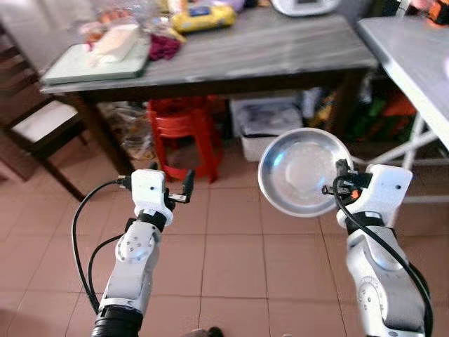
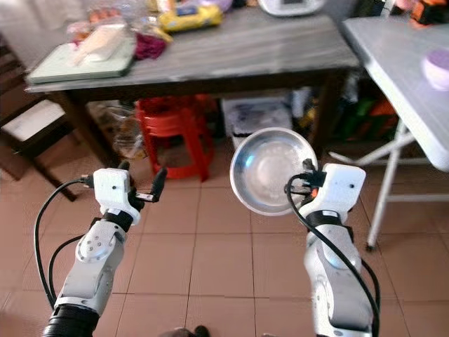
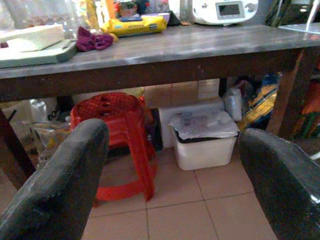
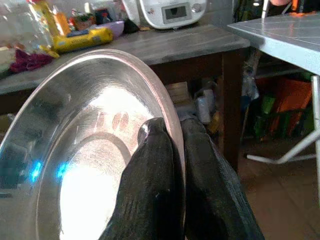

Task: Setting the table

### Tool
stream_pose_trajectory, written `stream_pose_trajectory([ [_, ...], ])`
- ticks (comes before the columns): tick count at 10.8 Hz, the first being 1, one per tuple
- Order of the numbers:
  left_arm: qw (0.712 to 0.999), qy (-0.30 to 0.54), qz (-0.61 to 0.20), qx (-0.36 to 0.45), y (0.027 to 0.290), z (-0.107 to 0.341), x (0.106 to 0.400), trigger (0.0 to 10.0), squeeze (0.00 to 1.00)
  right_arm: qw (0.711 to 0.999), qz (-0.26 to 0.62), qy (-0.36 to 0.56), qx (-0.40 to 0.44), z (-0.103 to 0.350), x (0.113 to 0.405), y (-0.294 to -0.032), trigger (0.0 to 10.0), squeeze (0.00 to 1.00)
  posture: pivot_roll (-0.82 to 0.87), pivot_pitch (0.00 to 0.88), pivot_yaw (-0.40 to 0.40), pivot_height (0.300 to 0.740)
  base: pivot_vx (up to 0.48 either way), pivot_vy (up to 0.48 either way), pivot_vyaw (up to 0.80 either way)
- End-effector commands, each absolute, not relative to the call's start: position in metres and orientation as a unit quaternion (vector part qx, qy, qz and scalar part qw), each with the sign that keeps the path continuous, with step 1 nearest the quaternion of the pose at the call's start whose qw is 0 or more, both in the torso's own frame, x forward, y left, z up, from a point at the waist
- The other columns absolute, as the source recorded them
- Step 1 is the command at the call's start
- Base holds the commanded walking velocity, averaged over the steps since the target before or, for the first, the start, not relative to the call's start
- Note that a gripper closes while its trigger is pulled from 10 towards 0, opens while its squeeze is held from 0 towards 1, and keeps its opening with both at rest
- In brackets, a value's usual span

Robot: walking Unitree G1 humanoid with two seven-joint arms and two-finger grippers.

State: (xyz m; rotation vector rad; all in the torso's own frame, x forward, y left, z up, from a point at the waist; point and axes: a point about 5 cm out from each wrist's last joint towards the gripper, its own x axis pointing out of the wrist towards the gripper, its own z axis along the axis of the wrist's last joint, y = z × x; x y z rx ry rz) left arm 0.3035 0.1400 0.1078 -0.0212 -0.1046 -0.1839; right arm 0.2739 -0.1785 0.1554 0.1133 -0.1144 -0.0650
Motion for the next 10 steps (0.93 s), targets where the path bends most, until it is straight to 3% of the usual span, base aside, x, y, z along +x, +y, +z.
stream_pose_trajectory([
  [1, 0.994, -0.055, -0.09, -0.004, 0.1428, 0.1096, 0.3051, 10.0, 0.0, 0.996, -0.026, -0.067, 0.059, 0.1583, 0.2744, -0.1738, 10.0, 0.0, -0.1, 0.094, 0.119, 0.74, 0.364, 0.0, 0.0],
  [10, 0.993, -0.048, -0.111, -0.011, 0.1383, 0.1063, 0.3013, 10.0, 0.0, 0.996, -0.028, -0.062, 0.06, 0.1547, 0.2717, -0.1726, 10.0, 0.0, -0.1, 0.111, 0.128, 0.74, 0.375, 0.0, 0.0],
])
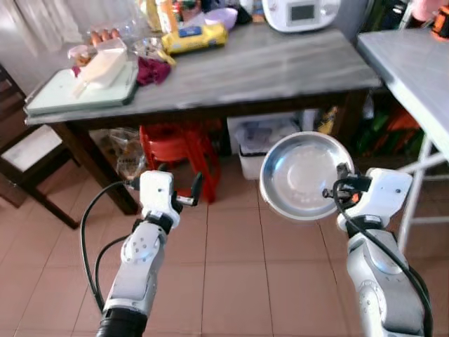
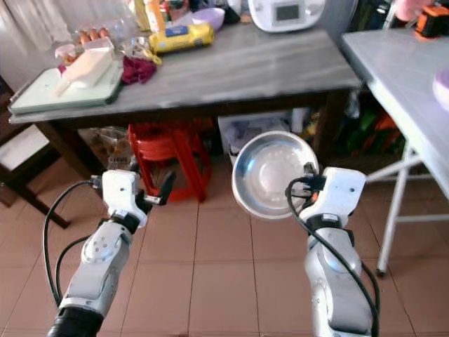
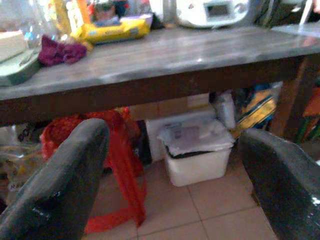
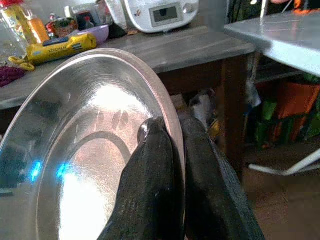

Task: Setting the table

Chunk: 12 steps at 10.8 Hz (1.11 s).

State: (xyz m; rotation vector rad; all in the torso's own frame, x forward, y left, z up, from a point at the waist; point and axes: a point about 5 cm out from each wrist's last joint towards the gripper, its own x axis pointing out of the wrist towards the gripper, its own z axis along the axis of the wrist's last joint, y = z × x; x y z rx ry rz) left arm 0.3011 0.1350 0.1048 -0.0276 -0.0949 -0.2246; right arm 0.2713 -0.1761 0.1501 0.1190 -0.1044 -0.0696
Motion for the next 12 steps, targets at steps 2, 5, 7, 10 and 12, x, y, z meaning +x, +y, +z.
stream_pose_trajectory([
  [2, 0.992, -0.053, -0.114, -0.013, 0.136, 0.109, 0.301, 10.0, 0.0, 0.996, -0.03, -0.069, 0.054, 0.158, 0.271, -0.174, 10.0, 0.0, -0.1, 0.111, 0.128, 0.74, 0.377, 0.0, 0.0],
  [5, 0.989, -0.075, -0.127, -0.023, 0.129, 0.123, 0.305, 10.0, 0.0, 0.996, -0.028, -0.075, 0.048, 0.16, 0.272, -0.174, 10.0, 0.0, -0.11, 0.11, 0.126, 0.74, 0.376, 0.0, 0.0],
  [7, 0.989, -0.07, -0.127, -0.022, 0.129, 0.12, 0.304, 10.0, 0.0, 0.995, -0.03, -0.08, 0.045, 0.162, 0.272, -0.174, 10.0, 0.0, -0.1, 0.11, 0.125, 0.74, 0.375, 0.0, 0.0],
  [10, 0.988, -0.083, -0.13, -0.031, 0.125, 0.13, 0.307, 10.0, 0.0, 0.993, -0.036, -0.105, 0.033, 0.173, 0.272, -0.177, 10.0, 0.0, -0.11, 0.109, 0.124, 0.74, 0.375, 0.0, 0.0],
  [12, 0.987, -0.084, -0.132, -0.034, 0.124, 0.131, 0.308, 10.0, 0.0, 0.993, -0.037, -0.106, 0.03, 0.173, 0.272, -0.177, 10.0, 0.0, -0.11, 0.11, 0.125, 0.74, 0.377, 0.0, 0.0],
])
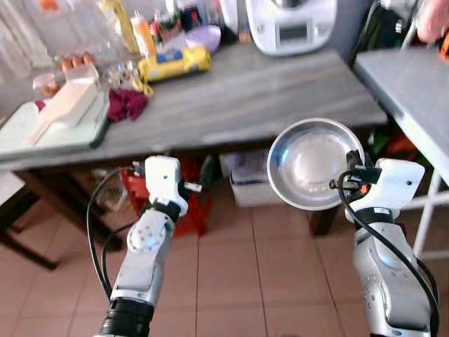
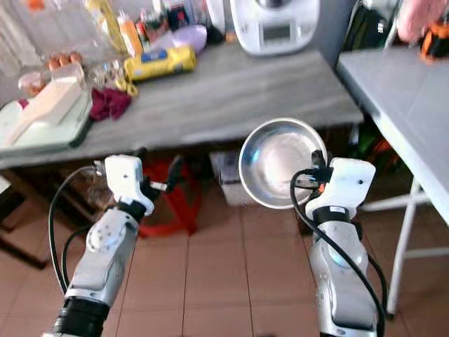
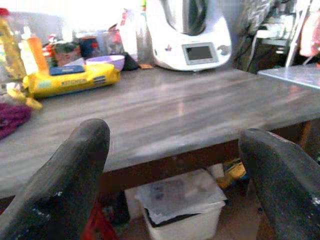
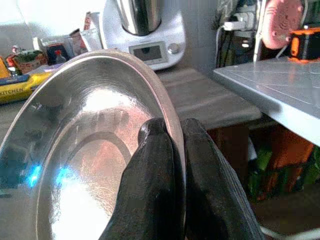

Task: Setting the table

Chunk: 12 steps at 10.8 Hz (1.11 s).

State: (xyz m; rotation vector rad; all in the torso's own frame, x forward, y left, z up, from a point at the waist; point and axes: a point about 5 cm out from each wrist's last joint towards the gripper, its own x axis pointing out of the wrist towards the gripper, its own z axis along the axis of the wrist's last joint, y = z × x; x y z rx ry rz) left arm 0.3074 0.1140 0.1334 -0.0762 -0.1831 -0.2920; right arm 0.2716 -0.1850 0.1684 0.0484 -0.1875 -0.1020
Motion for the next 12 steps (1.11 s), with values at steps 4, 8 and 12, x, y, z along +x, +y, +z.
stream_pose_trajectory([
  [4, 0.987, -0.081, -0.133, -0.035, 0.1225, 0.131, 0.3082, 10.0, 0.0, 0.994, -0.033, -0.106, 0.023, 0.1736, 0.2731, -0.175, 10.0, 0.0, -0.11, 0.116, 0.126, 0.74, 0.376, 0.0, 0.13],
  [8, 0.988, -0.075, -0.134, -0.033, 0.1245, 0.1273, 0.3042, 10.0, 0.0, 0.994, -0.033, -0.098, 0.029, 0.1692, 0.271, -0.1725, 10.0, 0.0, -0.11, 0.125, 0.127, 0.74, 0.373, 0.0, 0.12],
  [12, 0.988, -0.074, -0.134, -0.033, 0.1241, 0.1281, 0.305, 10.0, 0.0, 0.994, -0.039, -0.096, 0.04, 0.1689, 0.2734, -0.1747, 10.0, 0.0, -0.11, 0.119, 0.125, 0.74, 0.365, 0.0, 0.0],
])
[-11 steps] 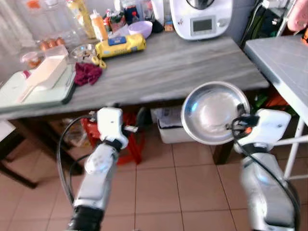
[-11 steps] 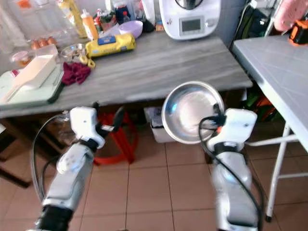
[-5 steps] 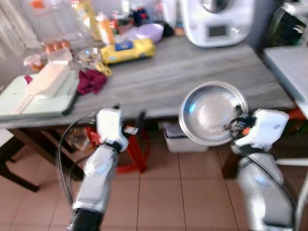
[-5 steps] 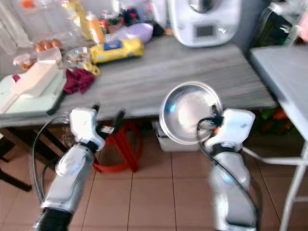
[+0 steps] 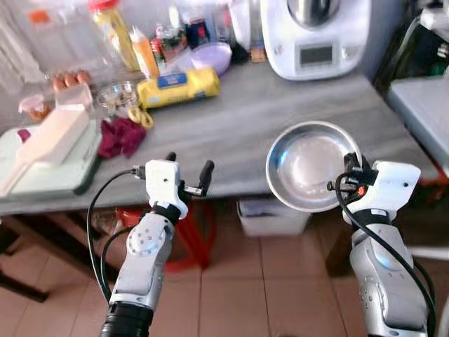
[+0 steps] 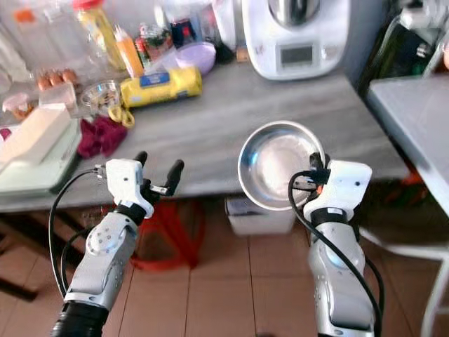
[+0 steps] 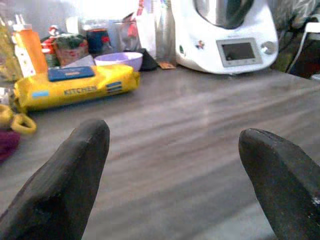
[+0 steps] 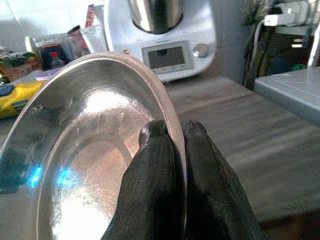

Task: Setting the table

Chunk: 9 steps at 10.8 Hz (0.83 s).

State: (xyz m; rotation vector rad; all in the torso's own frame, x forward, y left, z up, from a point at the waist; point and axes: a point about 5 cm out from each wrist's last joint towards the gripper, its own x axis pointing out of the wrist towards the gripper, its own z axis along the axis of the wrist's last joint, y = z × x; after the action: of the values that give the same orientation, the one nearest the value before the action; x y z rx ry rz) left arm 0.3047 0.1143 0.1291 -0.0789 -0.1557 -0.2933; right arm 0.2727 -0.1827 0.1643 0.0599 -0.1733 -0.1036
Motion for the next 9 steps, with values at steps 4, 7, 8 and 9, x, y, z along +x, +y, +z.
stream_pose_trajectory([
  [4, 0.988, -0.073, -0.136, -0.031, 0.1235, 0.1274, 0.3055, 10.0, 0.0, 0.994, -0.039, -0.093, 0.041, 0.1673, 0.2759, -0.1752, 10.0, 0.0, -0.1, 0.108, 0.122, 0.74, 0.343, 0.0, 0.0],
  [7, 0.987, -0.072, -0.138, -0.03, 0.1243, 0.1275, 0.3048, 10.0, 0.0, 0.994, -0.042, -0.087, 0.051, 0.1649, 0.276, -0.1753, 10.0, 0.0, -0.1, 0.107, 0.123, 0.74, 0.331, 0.0, 0.0],
  [8, 0.987, -0.071, -0.139, -0.023, 0.1253, 0.1268, 0.3037, 10.0, 0.0, 0.994, -0.042, -0.084, 0.055, 0.1636, 0.2755, -0.1754, 10.0, 0.0, -0.1, 0.107, 0.125, 0.74, 0.0, 0.0, 0.0],
  [9, 0.987, -0.073, -0.144, -0.007, 0.1271, 0.1256, 0.3014, 10.0, 0.0, 0.994, -0.04, -0.08, 0.058, 0.1618, 0.2751, -0.1751, 10.0, 0.0, -0.1, 0.111, 0.127, 0.74, 0.0, 0.0, 0.0],
])
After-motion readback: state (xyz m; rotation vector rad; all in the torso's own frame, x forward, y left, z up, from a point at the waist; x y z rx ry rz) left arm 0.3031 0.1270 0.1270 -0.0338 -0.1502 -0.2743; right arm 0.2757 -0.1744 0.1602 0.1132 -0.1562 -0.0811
